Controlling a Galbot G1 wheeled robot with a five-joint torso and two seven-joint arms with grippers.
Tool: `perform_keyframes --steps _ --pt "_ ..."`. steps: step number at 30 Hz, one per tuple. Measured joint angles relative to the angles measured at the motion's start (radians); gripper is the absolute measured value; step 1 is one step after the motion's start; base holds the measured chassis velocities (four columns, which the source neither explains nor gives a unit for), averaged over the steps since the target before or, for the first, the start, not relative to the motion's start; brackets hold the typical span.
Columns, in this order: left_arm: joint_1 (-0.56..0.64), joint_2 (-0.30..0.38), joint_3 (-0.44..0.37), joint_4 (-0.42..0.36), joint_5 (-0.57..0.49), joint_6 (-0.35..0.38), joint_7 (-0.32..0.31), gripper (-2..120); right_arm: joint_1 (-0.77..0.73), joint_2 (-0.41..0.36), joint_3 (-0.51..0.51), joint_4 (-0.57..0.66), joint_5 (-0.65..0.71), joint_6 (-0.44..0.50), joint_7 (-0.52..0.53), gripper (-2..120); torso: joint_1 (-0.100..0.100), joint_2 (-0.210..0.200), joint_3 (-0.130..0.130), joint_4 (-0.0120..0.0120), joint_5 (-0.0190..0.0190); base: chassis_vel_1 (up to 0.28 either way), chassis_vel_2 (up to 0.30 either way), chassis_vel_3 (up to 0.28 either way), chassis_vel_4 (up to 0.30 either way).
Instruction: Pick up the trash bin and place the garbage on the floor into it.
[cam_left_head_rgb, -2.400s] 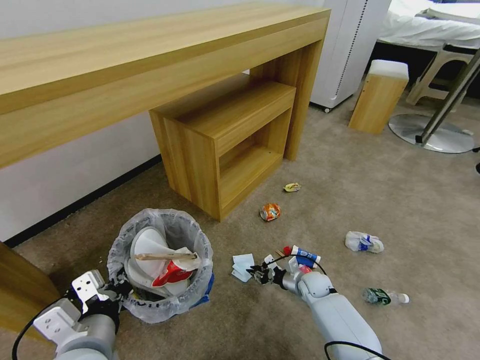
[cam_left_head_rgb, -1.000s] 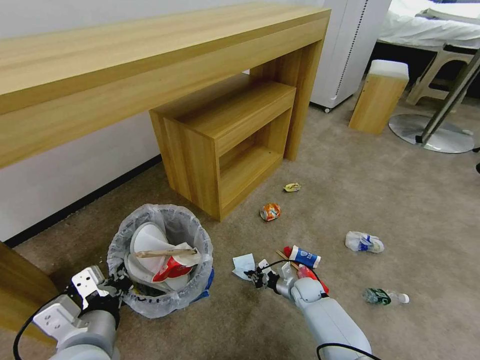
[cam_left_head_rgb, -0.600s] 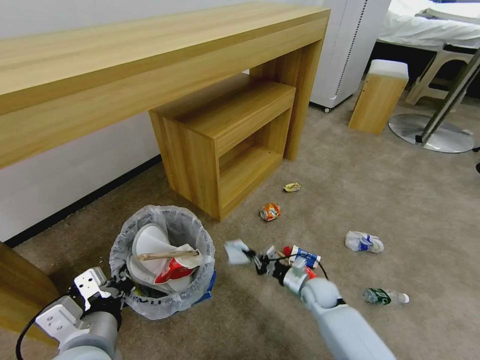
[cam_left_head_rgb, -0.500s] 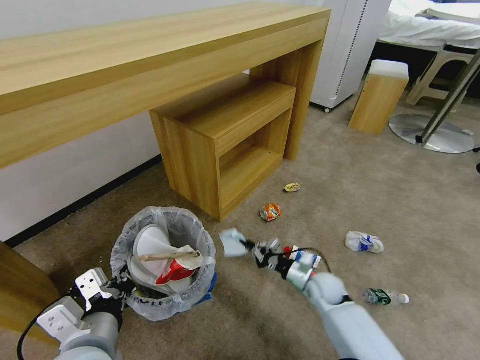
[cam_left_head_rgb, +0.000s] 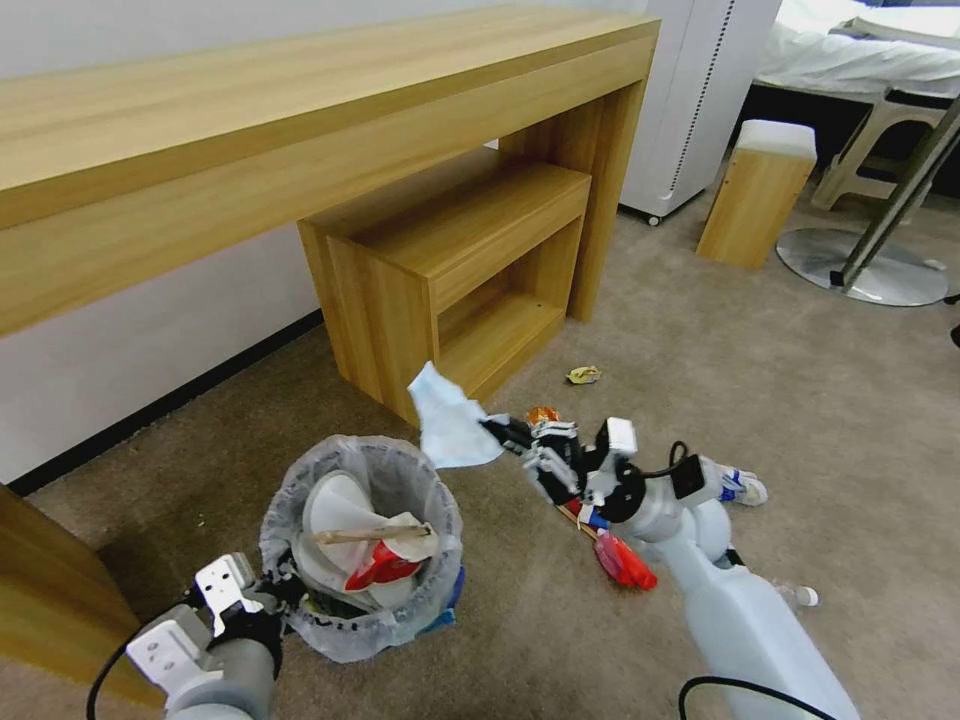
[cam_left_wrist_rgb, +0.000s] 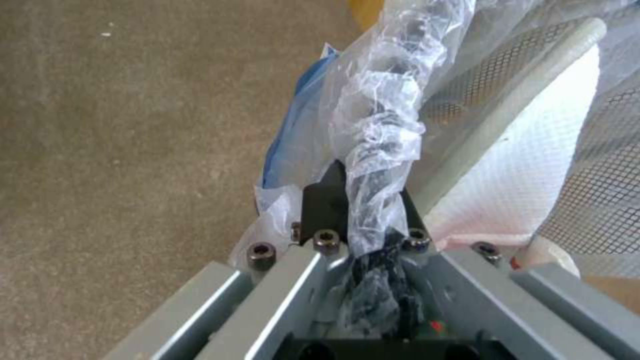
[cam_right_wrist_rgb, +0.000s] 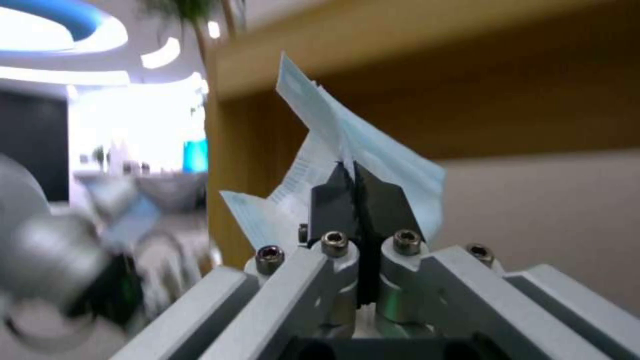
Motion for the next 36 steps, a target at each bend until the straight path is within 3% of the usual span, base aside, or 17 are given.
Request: perform_keyframes --steps 9,17,22,24,25,28,29,32,33,34,36 --pt "0.004 0.003 0.01 -0.02 -0.001 -0.001 0.0 1 0.011 0.012 -0.035 -0.064 -0.128 -0.005 0.038 0 0.0 0.0 0.0 -0.0001 -0.0002 0.0 0.0 0.0 0.0" --pt "-0.014 0.01 -0.002 -0.014 -0.006 0.0 0.0 1 -0.003 -0.001 -0.012 -0.043 -0.153 -0.017 0.044 33 0.0 0.0 0.0 -0.0002 -0.0001 0.0 0.0 0.0 0.0" --pt "-0.029 0.015 -0.02 0.005 -0.006 -0.001 -0.003 1 -0.013 -0.006 0.011 -0.008 -0.164 -0.003 0.078 46 0.0 0.0 0.0 -0.0002 -0.0003 0.0 0.0 0.0 0.0" --pt "-0.039 0.021 -0.035 0.017 -0.006 -0.004 -0.006 1 -0.027 -0.005 0.038 0.036 -0.168 0.007 0.19 57 0.0 0.0 0.0 -0.0001 -0.0002 0.0 0.0 0.0 0.0" --pt "-0.039 0.021 -0.035 0.017 -0.006 -0.004 -0.006 1 -0.027 -0.005 0.038 0.036 -0.168 0.007 0.19 57 0.0 0.0 0.0 -0.0001 -0.0002 0.0 0.0 0.0 0.0" --pt "-0.047 0.03 -0.057 0.027 -0.007 -0.005 -0.009 1 -0.073 0.024 0.141 0.125 -0.247 0.011 0.5 71 0.0 0.0 0.0 0.0 -0.0003 0.0 0.0 0.0 0.0" --pt "-0.047 0.03 -0.057 0.027 -0.007 -0.005 -0.009 1 -0.073 0.024 0.141 0.125 -0.247 0.011 0.5 71 0.0 0.0 0.0 0.0 -0.0003 0.0 0.0 0.0 0.0" --pt "-0.048 0.034 -0.068 0.028 -0.011 -0.005 -0.01 1 -0.157 0.066 0.267 0.192 -0.325 0.035 0.771 86 0.0 0.0 0.0 -0.0005 -0.0003 0.0 0.0 0.0 0.0" --pt "-0.048 0.034 -0.068 0.028 -0.011 -0.005 -0.01 1 -0.157 0.066 0.267 0.192 -0.325 0.035 0.771 86 0.0 0.0 0.0 -0.0005 -0.0003 0.0 0.0 0.0 0.0" --pt "-0.048 0.035 -0.068 0.029 -0.01 -0.006 -0.01 1 -0.191 0.084 0.312 0.215 -0.332 0.044 0.854 91 0.0 0.0 0.0 -0.0004 0.0 0.0 0.0 0.0 0.0" --pt "-0.045 0.034 -0.065 0.03 -0.005 -0.007 -0.01 1 -0.238 0.105 0.394 0.244 -0.332 0.055 0.918 99 0.0 0.0 0.0 -0.0004 -0.0001 0.0 0.0 0.0 0.0"
